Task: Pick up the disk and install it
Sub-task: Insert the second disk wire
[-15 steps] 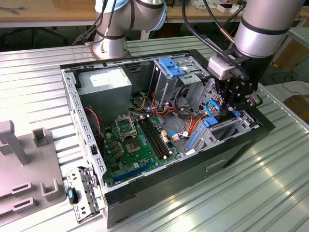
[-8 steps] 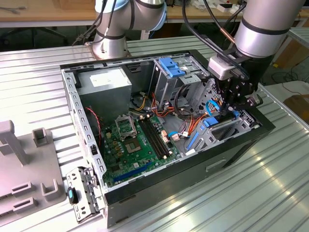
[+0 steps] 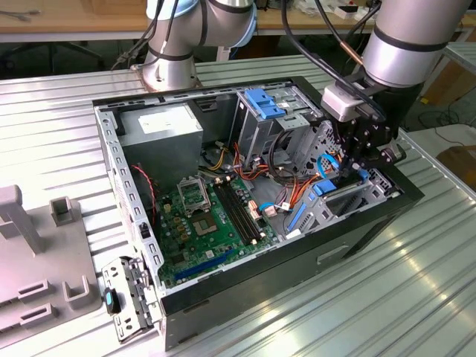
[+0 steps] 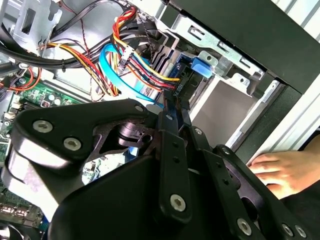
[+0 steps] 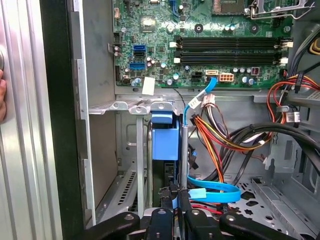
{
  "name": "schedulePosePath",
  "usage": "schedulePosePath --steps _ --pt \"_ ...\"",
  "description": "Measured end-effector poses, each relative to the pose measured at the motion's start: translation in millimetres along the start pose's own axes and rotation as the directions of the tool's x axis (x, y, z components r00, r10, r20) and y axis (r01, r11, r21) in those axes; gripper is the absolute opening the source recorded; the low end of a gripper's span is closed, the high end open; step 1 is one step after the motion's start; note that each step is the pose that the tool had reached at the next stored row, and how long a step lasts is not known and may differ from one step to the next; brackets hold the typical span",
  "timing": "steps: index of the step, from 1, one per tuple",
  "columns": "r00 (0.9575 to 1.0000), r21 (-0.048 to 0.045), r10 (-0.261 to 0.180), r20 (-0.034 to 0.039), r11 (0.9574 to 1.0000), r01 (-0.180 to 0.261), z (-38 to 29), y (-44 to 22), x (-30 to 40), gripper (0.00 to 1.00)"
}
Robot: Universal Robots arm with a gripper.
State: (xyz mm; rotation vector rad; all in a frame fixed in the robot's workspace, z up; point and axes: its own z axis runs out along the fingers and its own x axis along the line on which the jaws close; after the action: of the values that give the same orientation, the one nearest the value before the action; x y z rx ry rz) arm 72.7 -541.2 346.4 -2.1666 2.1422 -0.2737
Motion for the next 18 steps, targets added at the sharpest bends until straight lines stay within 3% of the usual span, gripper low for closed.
schedulePosePath --steps 10,18 --pt "0.9998 0.0014 -0.017 0.0093 0.9999 0.017 3.1 0.6 0.5 0.16" --pt "0.9996 0.0016 -0.014 0.0237 0.9999 0.014 9.1 1.7 0.9 0.16"
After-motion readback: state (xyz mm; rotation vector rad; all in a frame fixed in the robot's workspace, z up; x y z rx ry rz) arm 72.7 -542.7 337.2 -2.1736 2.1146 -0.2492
